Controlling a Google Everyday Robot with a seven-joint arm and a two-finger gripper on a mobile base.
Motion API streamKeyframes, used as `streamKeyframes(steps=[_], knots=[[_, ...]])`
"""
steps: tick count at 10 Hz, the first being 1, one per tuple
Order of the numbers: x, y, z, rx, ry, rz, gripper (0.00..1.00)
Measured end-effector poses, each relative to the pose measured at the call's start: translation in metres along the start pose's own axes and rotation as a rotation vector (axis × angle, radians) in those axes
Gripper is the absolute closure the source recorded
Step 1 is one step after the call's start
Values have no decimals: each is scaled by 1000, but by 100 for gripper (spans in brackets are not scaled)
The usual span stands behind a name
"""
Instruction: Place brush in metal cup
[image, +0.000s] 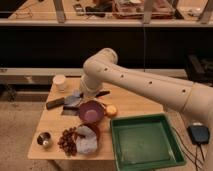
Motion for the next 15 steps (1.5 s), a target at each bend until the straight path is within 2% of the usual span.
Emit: streamKeyframes(steps=[3, 5, 8, 15], knots=[[-24, -11, 9, -7, -1, -63, 100], [-44, -19, 15, -2, -16, -101, 100], [-59, -23, 19, 2, -39, -149, 100], [-57, -23, 20, 8, -32, -151, 100]])
